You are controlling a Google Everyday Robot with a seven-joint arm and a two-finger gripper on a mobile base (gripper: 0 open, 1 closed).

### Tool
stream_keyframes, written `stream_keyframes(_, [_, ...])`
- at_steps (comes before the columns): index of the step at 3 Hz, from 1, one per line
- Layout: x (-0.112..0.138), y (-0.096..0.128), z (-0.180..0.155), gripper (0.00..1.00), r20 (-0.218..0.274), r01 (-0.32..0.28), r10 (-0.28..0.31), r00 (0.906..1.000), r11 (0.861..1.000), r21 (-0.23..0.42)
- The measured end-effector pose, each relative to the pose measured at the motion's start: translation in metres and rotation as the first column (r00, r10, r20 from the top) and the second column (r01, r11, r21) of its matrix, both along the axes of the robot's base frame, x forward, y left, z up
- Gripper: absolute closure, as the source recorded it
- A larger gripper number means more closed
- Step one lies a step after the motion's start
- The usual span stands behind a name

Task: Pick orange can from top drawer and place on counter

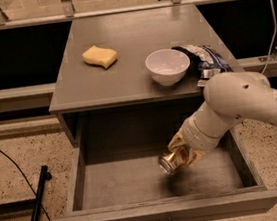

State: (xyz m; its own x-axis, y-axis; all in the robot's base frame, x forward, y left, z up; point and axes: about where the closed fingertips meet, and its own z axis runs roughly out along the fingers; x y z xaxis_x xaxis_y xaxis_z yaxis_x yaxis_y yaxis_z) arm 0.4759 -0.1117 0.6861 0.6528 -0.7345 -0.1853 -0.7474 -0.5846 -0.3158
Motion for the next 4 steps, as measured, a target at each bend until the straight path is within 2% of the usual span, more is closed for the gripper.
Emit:
stream_keyframes(1, [0.009, 0.011, 0.057, 1.0, 0.089, -0.052, 0.047, 0.9949, 0.997, 0.055])
stream_keyframes(2, [0.028, 0.033, 0.111, 1.0, 0.171, -0.124, 0.104, 0.9797, 0.986, 0.112])
stream_keyframes(3, [0.028, 0.035, 0.112, 1.0, 0.169, -0.124, 0.105, 0.98, 0.986, 0.109])
stream_keyframes(4, [0.033, 0.059, 0.122, 1.0, 0.187, -0.194, 0.17, 0.9675, 0.973, 0.121])
